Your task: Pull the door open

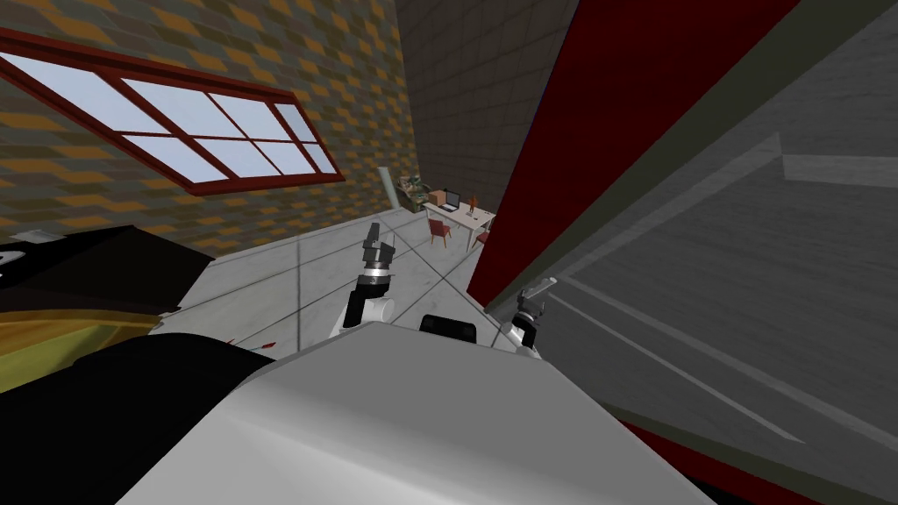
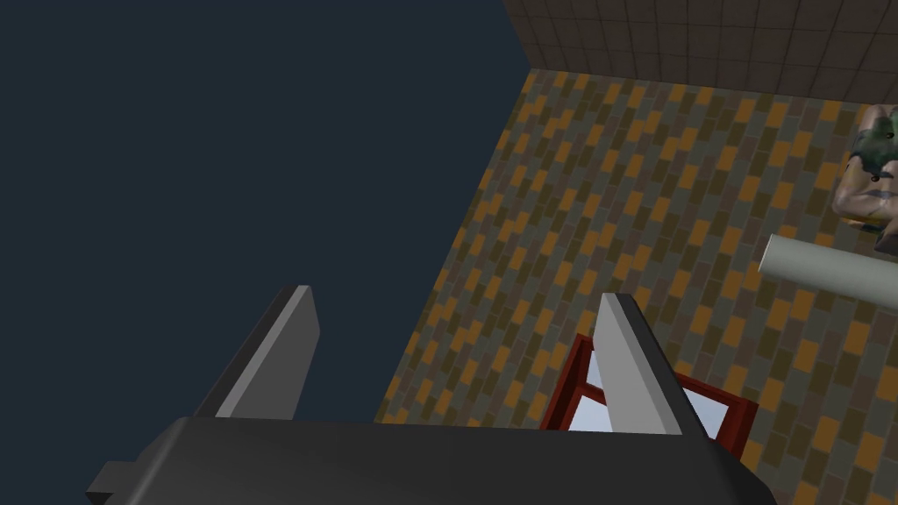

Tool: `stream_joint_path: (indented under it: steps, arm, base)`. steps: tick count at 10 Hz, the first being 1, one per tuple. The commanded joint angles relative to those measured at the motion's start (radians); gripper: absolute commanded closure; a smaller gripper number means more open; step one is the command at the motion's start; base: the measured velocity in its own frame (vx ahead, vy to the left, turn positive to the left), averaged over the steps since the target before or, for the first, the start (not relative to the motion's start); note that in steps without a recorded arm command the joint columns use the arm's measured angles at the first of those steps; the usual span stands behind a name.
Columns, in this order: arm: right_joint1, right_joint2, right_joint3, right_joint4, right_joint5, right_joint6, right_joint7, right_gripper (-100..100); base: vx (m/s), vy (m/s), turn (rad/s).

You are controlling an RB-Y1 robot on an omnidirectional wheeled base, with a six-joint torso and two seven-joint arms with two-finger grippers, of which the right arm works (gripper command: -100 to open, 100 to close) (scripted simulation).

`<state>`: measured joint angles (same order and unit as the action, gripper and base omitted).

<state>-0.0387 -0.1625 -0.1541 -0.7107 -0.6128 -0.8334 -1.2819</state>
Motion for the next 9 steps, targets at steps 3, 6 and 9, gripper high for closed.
stream_joint_path:
  steps: [3, 6, 9]
  arm:
    - [0.021, -0.054, 0.009, 0.033, 0.001, -0.017, -0.073, -100]
    - [0.044, -0.098, 0.015, 0.044, 0.001, -0.02, -0.126, -100]
    - [0.044, -0.103, 0.017, 0.056, 0.002, -0.028, -0.134, 100]
  base:
    - [0.093, -0.001, 0.022]
    - [0.107, -0.001, 0.019]
    - [0.074, -0.001, 0.017]
